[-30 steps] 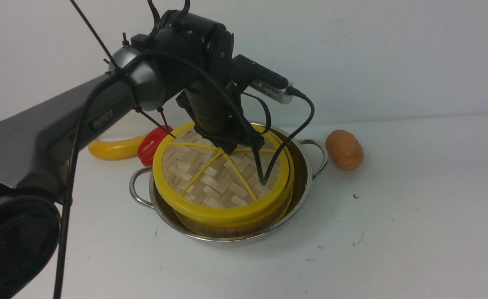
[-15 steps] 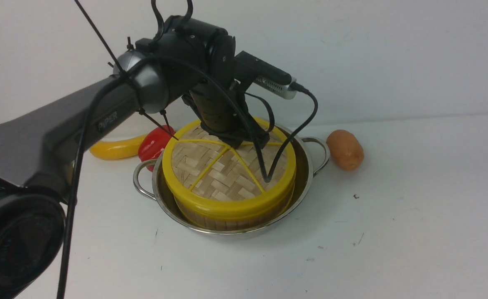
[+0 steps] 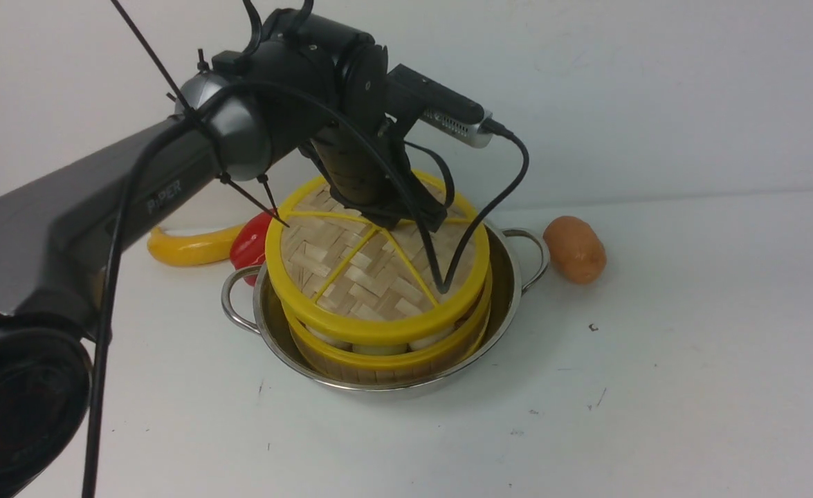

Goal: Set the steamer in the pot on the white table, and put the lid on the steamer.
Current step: 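Place the yellow bamboo steamer lid onto the steamer in the pot with the left gripper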

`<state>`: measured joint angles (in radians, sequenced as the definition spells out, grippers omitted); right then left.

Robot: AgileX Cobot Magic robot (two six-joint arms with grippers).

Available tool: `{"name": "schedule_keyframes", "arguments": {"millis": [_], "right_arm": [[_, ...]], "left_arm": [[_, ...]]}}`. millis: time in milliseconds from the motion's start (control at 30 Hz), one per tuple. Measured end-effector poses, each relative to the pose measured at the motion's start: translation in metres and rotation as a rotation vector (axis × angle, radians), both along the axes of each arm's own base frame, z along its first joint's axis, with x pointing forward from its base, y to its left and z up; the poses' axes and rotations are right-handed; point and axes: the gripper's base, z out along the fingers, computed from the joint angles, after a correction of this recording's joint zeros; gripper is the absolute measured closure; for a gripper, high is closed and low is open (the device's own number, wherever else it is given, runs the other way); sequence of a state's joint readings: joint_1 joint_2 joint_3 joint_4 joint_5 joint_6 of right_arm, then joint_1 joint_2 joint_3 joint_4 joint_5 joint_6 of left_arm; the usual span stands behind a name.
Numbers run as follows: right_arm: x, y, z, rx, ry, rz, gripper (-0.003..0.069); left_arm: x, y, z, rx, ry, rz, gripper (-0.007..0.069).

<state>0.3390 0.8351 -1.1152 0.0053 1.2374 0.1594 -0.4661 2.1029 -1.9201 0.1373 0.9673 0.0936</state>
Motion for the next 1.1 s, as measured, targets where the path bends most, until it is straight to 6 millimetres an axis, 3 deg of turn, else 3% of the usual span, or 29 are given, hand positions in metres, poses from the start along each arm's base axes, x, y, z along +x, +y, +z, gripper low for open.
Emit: {"name": "schedule_keyframes", "arguments": {"millis": [700,967,1100], "right_arm": [[0.000,0.000,0.000,0.000,0.000,0.000,0.0185],[0.000,0.000,0.000,0.000,0.000,0.000,0.0185],[0.000,0.000,0.000,0.000,-0.001,0.000,0.0185]], "left_arm": [[0.000,-0.004,-0.001,-0.044,0.004,0.002,0.0510],[0.007,-0.006,-0.029,-0.008,0.055,0.015,0.0510],[0.007,-0.006,-0.029,0.000,0.049,0.018,0.0510]]}}
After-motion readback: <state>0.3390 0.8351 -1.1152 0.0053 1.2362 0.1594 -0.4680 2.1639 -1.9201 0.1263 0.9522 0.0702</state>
